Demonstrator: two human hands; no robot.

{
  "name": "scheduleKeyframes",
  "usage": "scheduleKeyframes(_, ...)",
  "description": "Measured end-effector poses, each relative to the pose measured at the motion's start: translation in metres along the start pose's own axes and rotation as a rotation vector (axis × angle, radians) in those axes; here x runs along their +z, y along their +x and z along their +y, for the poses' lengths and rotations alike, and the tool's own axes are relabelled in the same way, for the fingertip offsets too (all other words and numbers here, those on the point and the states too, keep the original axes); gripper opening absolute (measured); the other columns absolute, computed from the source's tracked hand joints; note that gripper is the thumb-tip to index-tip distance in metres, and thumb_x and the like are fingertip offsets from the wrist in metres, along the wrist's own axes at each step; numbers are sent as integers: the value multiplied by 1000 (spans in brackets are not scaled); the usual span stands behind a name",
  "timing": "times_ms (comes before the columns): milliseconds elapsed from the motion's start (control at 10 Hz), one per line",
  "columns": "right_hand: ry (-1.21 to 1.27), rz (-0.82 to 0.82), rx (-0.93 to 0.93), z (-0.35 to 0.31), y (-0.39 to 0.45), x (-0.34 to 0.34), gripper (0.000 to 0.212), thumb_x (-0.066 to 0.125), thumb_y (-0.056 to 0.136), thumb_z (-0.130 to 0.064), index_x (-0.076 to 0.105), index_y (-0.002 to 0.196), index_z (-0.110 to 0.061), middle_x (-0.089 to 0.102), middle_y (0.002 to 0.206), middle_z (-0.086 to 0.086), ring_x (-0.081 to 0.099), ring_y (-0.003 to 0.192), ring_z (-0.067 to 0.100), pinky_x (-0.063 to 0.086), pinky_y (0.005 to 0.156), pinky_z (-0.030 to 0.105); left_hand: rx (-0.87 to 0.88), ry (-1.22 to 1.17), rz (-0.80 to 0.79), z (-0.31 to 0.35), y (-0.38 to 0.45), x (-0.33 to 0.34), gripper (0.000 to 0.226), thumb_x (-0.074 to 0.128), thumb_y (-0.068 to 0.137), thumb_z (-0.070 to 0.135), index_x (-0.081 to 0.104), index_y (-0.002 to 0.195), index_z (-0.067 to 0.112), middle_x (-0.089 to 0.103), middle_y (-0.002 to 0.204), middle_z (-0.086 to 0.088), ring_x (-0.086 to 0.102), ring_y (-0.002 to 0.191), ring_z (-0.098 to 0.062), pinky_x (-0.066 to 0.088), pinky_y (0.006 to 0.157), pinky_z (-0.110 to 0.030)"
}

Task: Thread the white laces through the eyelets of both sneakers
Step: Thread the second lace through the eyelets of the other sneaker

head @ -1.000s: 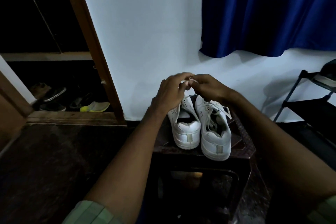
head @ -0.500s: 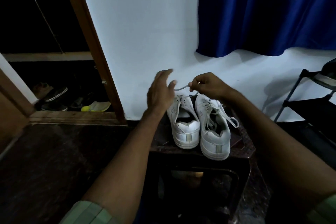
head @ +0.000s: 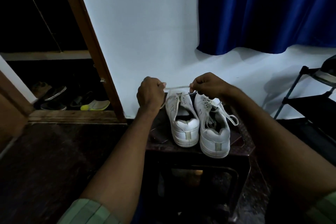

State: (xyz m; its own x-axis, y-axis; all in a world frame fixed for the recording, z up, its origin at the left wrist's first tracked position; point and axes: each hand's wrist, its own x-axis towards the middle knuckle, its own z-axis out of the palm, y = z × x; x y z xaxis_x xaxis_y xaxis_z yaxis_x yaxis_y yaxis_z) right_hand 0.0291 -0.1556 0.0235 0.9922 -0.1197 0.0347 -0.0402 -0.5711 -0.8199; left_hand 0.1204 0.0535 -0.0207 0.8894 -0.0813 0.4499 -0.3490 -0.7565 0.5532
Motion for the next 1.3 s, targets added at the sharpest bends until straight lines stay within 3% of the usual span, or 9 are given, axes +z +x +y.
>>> scheduleKeyframes(100, -136, 98, -67, -3, 5, 17, 26, 65, 98, -19, 76, 75, -11, 73, 72, -8, 58, 53, -3, 41, 53, 15, 244, -255, -127, 17, -3, -2, 17, 71, 97, 29, 78, 111, 22, 74, 113, 3, 67, 99, -7, 53, 89, -30)
scheduleKeyframes(200, -257, 129, -130, -6, 7, 32, 36, 54, 92, -5, 65, 63, -23, 71, 63, -6, 63, 58, -1, 50, 65, 27, 283, -496, -424, 32, -9, -3, 19, 72, 97, 27, 78, 114, 20, 79, 93, 6, 73, 78, -4, 60, 79, -28)
scheduleKeyframes(300, -136, 96, -115, -11, 5, 36, 28, 47, 90, 4, 68, 82, -13, 76, 75, 4, 68, 65, 13, 56, 69, 34, 247, -473, -392, 21, -6, 5, 15, 78, 91, 22, 82, 104, 16, 80, 83, 2, 77, 77, -9, 64, 80, -37)
scheduleKeyframes(500, -278, -147, 96, -20, -3, 33, 48, 74, 74, -30, 62, 117, -11, 70, 104, 17, 66, 92, 23, 55, 83, 42, 52, -318, -221, 3, 1, 15, 8, 79, 88, 25, 84, 83, 22, 77, 72, 7, 75, 71, -10, 64, 77, -37)
scheduleKeyframes(600, -533, -104, 31, -22, -5, 52, 29, 73, 83, -23, 60, 99, -2, 65, 100, 16, 59, 93, 28, 49, 76, 37, 0, -281, -247, 7, -4, 18, 11, 75, 86, 23, 84, 81, 27, 78, 78, 11, 75, 78, -11, 63, 80, -34)
scheduleKeyframes(700, -644, 103, 35, -18, -3, 64, 34, 67, 89, -28, 42, 70, -15, 52, 81, 5, 48, 84, 26, 36, 73, 30, -27, -286, -278, 10, -8, 21, 12, 73, 79, 30, 84, 83, 33, 78, 79, 13, 75, 80, -13, 63, 82, -34)
scheduleKeyframes(900, -148, 66, 352, -2, 15, 31, 6, 66, 86, -6, 61, 83, -7, 60, 85, 12, 56, 81, 27, 45, 56, 27, 5, -233, -308, 9, -13, 23, 11, 78, 76, 33, 82, 85, 38, 79, 88, 13, 74, 90, -11, 62, 83, -33)
scheduleKeyframes(1200, 77, -27, 415, 6, 16, 24, 29, 60, 93, 0, 69, 121, 3, 64, 93, 11, 59, 67, 17, 50, 53, 18, -16, -150, -268, 22, -21, 26, 11, 74, 74, 40, 79, 83, 44, 79, 91, 10, 73, 95, -21, 61, 84, -35)
scheduleKeyframes(1300, -53, -35, 404, 7, 17, 25, 44, 64, 82, 0, 66, 125, 8, 72, 102, 19, 61, 79, 22, 48, 72, 31, -63, -173, -256, 23, -21, 28, 10, 73, 75, 36, 80, 81, 39, 79, 89, 8, 73, 94, -21, 61, 84, -34)
